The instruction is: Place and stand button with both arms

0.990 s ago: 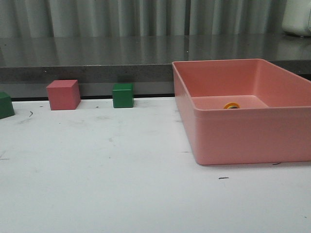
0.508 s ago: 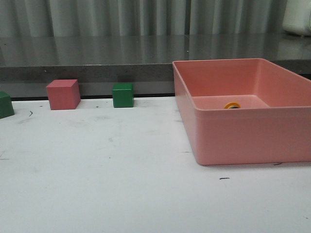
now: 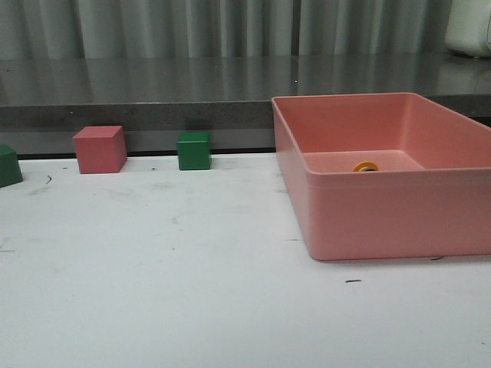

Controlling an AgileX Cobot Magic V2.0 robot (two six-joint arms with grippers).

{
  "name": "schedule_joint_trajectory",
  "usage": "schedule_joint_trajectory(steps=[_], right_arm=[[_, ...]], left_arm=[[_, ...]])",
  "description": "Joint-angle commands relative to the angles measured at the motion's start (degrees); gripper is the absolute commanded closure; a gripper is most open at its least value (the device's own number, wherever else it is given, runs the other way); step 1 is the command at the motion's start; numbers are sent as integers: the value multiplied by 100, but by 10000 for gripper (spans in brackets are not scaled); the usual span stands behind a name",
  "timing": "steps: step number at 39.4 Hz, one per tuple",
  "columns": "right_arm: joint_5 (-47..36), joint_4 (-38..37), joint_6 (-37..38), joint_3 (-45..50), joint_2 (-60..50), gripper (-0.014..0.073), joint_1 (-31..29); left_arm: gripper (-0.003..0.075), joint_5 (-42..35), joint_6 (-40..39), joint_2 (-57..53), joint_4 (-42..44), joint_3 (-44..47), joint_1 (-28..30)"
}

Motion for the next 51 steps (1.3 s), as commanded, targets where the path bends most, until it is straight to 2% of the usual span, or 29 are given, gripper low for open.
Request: schedule_joint_trajectory(steps=[1,4,7,12,15,17,20,27,32,43,51], right_arm=[[-361,-8,-10,-238,202,653,-32],[-373,-8,-10,-238,201,638,-32],[-373,-8,-10,-238,201,559,-32],[-386,-8,-10,-238,201,296,-32],[-386,-8,-10,-238,201,104,-32],[-386,-8,-10,-238,201,18,-32],[-390,-8,-10,-238,201,-66,-32],[-795,-8,-10,-238,364,-67,-32],[-1194,-8,-10,-383,936,-67,-32],[-768,-8,-10,-1971,3186,-67,62],[-168,-8,-10,-3079,4545,-67,626]], left_arm=[[737,-418,-9,106,7,-221,-31],[701,-418,-9,106,7,-221,-31],[587,-418,-9,106,7,-221,-31],[275,-418,-9,106,7,-221,-31],[137,-433,-9,106,7,-221,-31],[91,-433,-9,106,7,-221,-31],[80,-433,-9,106,21,-221,-31],[80,-433,-9,106,21,-221,-31],[80,-433,-9,106,21,-221,-31],[80,-433,-9,106,21,-221,-31],[80,-433,-9,106,21,-221,-31]])
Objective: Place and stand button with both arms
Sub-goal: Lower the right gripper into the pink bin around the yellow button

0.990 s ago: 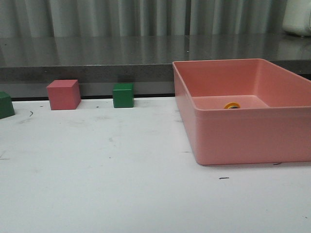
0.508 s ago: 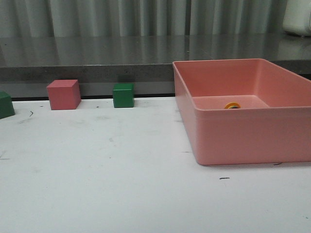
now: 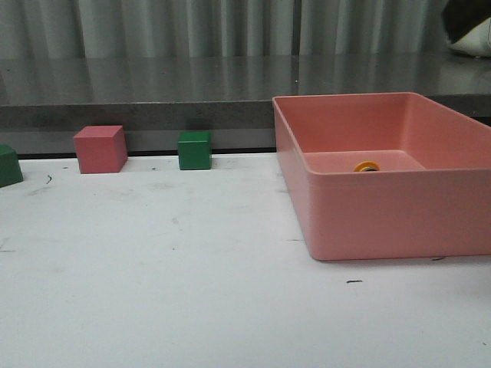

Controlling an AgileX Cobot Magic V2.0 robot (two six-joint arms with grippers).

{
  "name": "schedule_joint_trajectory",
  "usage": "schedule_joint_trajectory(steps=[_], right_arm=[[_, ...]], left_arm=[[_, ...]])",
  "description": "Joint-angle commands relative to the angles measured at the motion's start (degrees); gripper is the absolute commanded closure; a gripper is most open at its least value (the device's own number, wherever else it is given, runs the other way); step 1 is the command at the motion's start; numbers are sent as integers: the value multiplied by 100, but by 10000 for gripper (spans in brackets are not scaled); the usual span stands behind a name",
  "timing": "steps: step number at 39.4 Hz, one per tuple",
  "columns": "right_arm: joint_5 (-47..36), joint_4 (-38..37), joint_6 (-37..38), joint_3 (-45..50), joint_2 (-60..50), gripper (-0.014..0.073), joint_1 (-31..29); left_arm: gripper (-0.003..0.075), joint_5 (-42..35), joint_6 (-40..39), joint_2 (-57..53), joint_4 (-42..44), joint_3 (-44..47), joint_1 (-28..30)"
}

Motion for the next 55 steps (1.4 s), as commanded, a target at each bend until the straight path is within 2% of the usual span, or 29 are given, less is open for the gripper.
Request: schedule_joint_trajectory(steps=[1,6,16,23,33,43,55], right_arm=[[-31,-8,-10,-619,424,-67,267],[398,-3,37,-1128,1073,-67,501],[1432,-143,547,-2143,2353,-64,514],[2116,-651,1153,-2905,3208,9,514],[2379,-673,1177,-3564,4016,20,446],[2406,-624,1177,-3644,4433,30,288],[2230,-484,1172,-3644,4521,214,279]], left_arm=[[80,-447,-9,70,8,-217,-31],[80,-447,-9,70,8,-217,-31],[80,-447,-9,70,8,-217,-31],[80,-447,-9,70,8,-217,-31],[80,-447,-9,70,8,-217,-31],[80,-447,-9,70,8,-217,-31],[80,-447,-9,70,8,-217,-31]])
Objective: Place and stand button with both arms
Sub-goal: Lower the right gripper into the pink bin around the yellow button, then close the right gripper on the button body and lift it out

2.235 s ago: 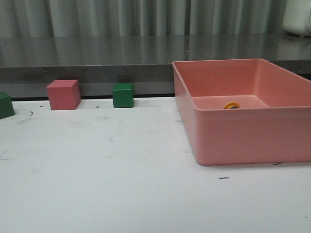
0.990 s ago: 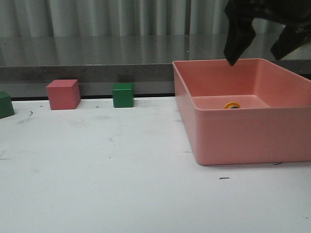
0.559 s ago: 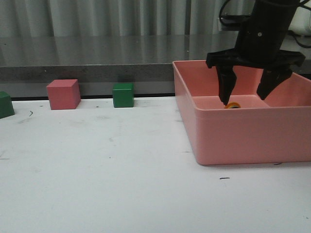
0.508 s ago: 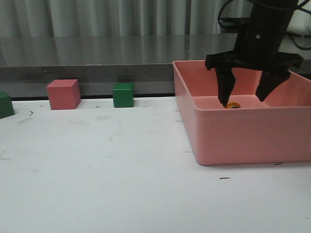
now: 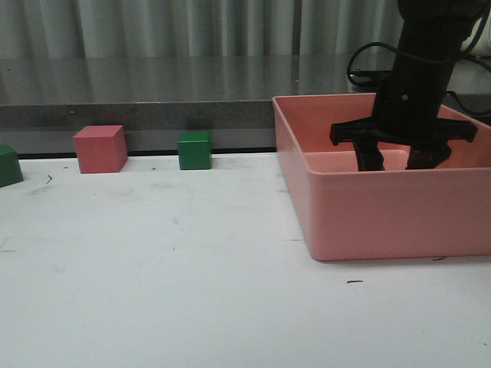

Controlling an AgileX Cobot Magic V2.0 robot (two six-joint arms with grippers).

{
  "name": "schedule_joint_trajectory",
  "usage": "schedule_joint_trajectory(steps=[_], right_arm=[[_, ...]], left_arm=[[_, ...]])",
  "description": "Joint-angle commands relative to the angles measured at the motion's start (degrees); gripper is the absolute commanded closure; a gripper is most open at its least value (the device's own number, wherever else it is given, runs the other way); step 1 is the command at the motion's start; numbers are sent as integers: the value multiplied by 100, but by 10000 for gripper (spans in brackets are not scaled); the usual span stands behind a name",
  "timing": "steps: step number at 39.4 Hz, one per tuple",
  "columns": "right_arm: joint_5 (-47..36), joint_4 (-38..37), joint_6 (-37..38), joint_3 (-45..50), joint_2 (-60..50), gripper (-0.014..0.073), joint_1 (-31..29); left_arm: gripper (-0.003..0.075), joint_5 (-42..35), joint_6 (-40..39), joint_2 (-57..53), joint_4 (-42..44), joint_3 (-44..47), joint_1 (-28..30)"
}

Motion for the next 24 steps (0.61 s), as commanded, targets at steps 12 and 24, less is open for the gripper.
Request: schedule_joint_trajectory(steps=[12,24], right_arm=[[-91,58,-23,-181,-353,374,-26],[296,58,-23,-194,-1100,372,-26]], left_arm=[[80,-447,-9,70,8,-208,-31],[80,-447,-9,70,8,-208,-31]])
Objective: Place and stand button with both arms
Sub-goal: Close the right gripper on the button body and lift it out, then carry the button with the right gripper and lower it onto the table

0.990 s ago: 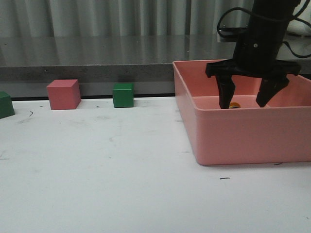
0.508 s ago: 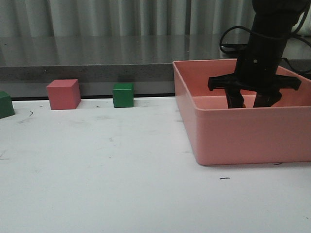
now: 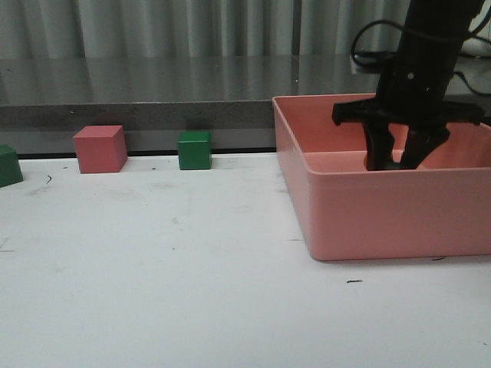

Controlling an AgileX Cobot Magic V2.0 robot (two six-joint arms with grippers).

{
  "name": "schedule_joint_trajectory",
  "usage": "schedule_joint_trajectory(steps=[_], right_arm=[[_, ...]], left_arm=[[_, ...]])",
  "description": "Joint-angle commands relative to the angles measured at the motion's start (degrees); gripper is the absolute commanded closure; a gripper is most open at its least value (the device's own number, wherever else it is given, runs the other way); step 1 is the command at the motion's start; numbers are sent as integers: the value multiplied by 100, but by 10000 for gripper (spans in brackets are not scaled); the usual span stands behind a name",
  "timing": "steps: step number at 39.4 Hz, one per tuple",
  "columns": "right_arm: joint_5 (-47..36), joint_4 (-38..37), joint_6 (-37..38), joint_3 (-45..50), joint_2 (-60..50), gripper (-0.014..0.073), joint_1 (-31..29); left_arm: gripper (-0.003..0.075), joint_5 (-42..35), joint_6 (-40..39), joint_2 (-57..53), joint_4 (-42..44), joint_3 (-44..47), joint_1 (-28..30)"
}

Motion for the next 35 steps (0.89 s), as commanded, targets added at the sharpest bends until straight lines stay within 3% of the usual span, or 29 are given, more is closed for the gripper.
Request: schedule_joint_trajectory(steps=[1,10,17,25,35], right_arm=[[3,0,-23,-191,-795,372,-26],[50,242,-23,-196,-1657,372,201],[301,263,-23,-492,-1842,372,971],[371,465,-23,-1240,-1477,372,2085],[622,967,42,-2325,-321,372,3042]], left_arm=[[80,-447,-9,70,8,-208,-31],[80,-447,-9,70,8,-208,-31],[80,-447,-9,70,8,-208,-31],[80,-437,-9,70,8,-208,-31],[80,-437,-9,70,8,-208,-31]])
